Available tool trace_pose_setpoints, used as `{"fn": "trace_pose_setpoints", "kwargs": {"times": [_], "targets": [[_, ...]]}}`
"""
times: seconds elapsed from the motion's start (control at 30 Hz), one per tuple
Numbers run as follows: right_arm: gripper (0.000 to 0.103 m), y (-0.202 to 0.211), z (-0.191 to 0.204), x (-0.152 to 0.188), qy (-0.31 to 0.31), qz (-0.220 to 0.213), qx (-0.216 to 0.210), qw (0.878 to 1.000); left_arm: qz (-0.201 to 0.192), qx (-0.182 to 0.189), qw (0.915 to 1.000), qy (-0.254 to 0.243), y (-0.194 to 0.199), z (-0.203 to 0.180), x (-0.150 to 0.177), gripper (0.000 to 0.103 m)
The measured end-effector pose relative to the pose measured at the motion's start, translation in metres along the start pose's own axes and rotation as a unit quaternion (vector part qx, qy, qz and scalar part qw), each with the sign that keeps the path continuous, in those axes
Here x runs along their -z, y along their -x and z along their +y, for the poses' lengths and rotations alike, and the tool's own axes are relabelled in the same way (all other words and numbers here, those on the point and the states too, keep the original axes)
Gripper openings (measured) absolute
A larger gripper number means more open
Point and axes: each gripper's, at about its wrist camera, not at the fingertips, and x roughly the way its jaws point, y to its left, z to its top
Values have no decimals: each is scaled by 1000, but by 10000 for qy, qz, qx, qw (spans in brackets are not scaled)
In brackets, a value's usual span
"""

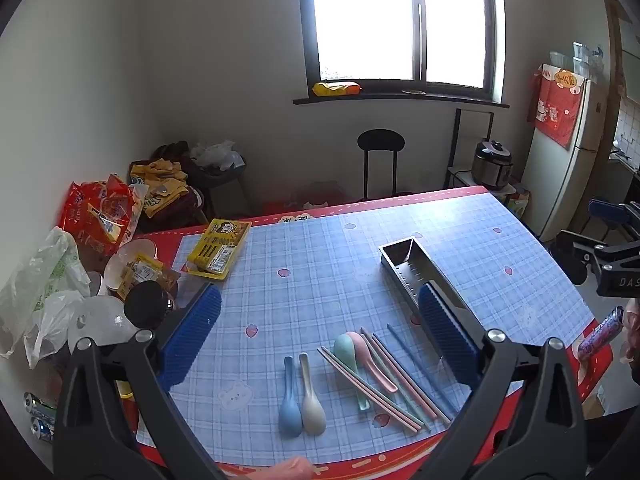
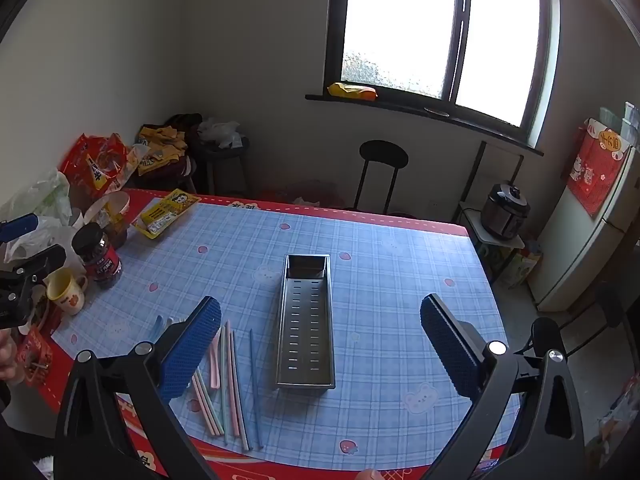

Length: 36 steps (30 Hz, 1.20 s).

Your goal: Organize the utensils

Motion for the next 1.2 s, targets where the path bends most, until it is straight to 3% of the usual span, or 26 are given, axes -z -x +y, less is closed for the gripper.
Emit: {"fn": "trace_pose_setpoints", "kwargs": {"times": [1.2], "targets": [[98,-4,-2,0,-18,15,-19,10000,-64,6,10000,50,2,-2,3,98]]}}
